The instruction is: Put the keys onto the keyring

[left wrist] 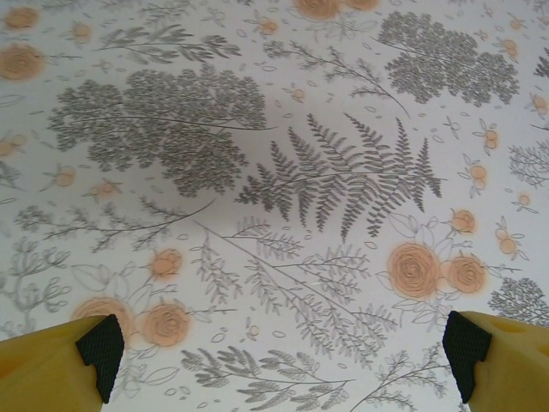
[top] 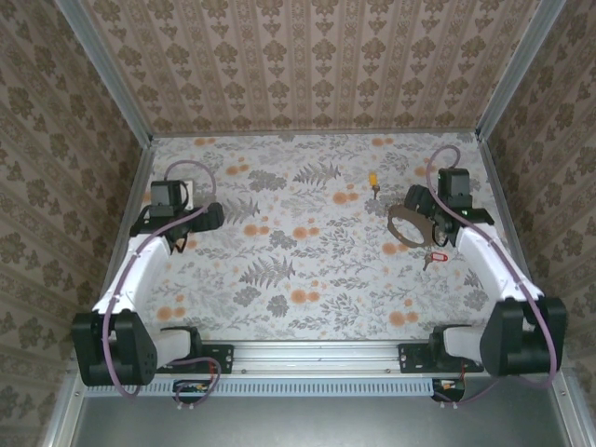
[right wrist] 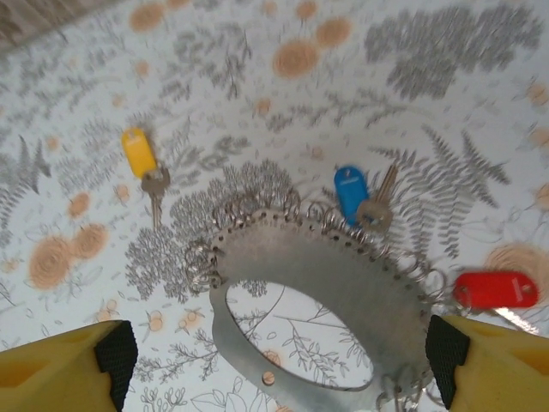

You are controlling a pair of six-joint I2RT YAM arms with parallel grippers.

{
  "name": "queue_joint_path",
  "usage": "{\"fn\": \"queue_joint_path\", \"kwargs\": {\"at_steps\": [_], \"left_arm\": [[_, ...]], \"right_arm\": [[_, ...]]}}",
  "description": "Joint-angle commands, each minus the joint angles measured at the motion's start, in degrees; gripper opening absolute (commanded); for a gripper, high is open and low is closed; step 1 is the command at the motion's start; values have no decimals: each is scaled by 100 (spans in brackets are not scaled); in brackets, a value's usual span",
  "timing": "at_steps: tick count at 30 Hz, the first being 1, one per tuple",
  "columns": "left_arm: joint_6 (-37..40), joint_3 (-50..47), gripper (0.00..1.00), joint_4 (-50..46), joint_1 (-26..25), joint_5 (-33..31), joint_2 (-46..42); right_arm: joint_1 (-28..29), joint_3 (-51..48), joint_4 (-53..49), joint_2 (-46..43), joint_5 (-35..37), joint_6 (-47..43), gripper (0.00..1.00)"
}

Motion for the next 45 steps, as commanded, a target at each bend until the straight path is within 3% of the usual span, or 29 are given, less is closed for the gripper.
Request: {"fn": "queue_joint_path", "kwargs": {"at_steps": [1, 7, 14, 26, 31, 37, 42, 45], "left_arm": [[-70, 264, 100, -278, -141, 147, 211], [-14, 331, 100, -387, -366, -6, 406], [178, 350, 100, -512, -714, -450, 457], [587, 532, 100, -964, -1785, -1737, 811], [644, 519, 100, -943, -1885, -1786, 844], [593, 529, 100, -1020, -1974, -2536, 808], [571, 519, 100, -1002, -1983, -2637, 775], [575, 539, 100, -1018, -1992, -2633, 797]], "right_arm": [[105, 418, -576, 514, -314, 407, 87], [156, 1072, -335, 1701, -1132, 597, 74], [351, 2109, -172, 3027, -1380, 597, 64], [625, 4270, -1391, 4990, -712, 296, 43], [710, 5019, -1862, 5606, -607, 192, 35], [868, 5772, -2367, 6198, -178, 117, 25], [975, 6010, -2722, 6414, 44, 71, 15], [1115, 5936, -2827, 6291, 19, -83, 14]]}}
